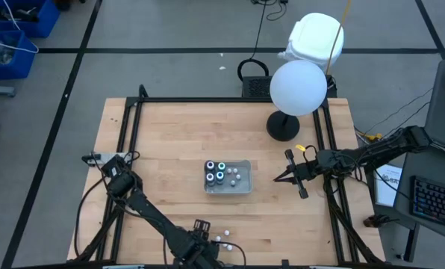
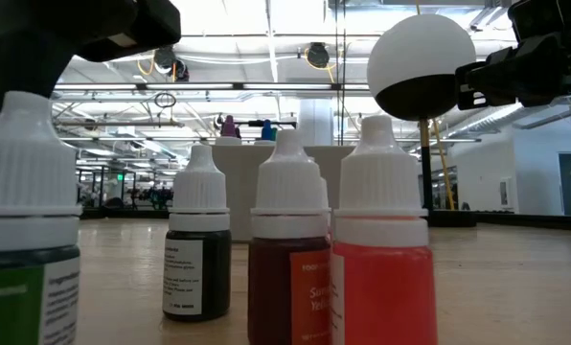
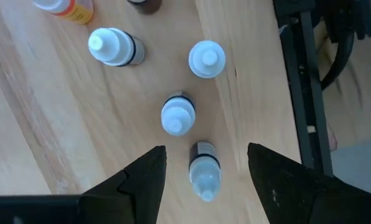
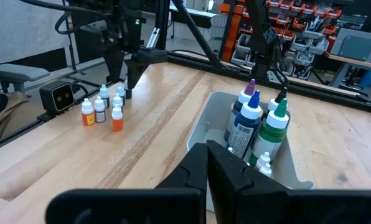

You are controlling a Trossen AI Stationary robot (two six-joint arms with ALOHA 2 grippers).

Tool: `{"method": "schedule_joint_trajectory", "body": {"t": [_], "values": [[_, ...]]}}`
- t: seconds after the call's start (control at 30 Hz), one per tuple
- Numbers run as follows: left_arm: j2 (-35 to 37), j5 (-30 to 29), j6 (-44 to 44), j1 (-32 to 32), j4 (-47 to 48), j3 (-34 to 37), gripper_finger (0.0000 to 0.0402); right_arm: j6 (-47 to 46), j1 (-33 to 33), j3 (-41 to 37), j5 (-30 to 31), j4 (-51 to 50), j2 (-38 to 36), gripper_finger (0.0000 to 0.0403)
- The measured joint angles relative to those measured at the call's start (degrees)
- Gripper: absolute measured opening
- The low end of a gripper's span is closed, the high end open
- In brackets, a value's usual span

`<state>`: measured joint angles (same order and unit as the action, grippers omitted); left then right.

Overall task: Pick & Place food coloring
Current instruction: Put the small blue food coloring bottle into the gray bin

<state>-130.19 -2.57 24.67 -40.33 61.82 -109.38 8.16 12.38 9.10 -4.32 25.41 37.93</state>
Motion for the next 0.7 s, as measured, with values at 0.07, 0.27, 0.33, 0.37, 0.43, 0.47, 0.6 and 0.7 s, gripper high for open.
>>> {"method": "schedule_joint_trajectory", "body": {"t": [0.07,0.27,0.33,0.37,0.43,0.47,0.6,0.7], "values": [[0.0,0.34,-0.62,-0.2,0.02,0.0,0.023,0.0,0.0,0.0,0.0,0.0,0.0,0.0],[0.07,1.1,-1.92,-0.75,-0.01,1.94,0.023,0.0,0.0,0.0,0.0,-0.02,0.0,0.0],[0.07,1.18,-1.86,-0.71,-0.37,2.55,0.023,0.0,0.0,0.0,0.0,-0.02,0.0,0.0],[0.07,1.14,-1.86,-0.69,-0.54,2.87,0.023,0.0,0.0,0.0,0.0,-0.02,0.0,0.0],[0.07,1.14,-1.83,-0.69,-0.49,3.29,0.023,0.0,0.0,0.0,0.02,-0.02,0.0,0.0],[0.07,1.12,-1.77,-0.66,-0.48,3.32,0.023,0.0,0.0,0.0,0.02,-0.02,0.0,0.0],[0.07,1.15,-1.68,-0.71,-0.62,3.32,0.023,0.05,0.0,0.0,0.02,-0.02,0.0,0.0],[0.07,1.18,-1.49,-0.7,-0.64,3.32,0.023,0.07,0.0,0.0,0.02,-0.02,0.0,0.0]]}}
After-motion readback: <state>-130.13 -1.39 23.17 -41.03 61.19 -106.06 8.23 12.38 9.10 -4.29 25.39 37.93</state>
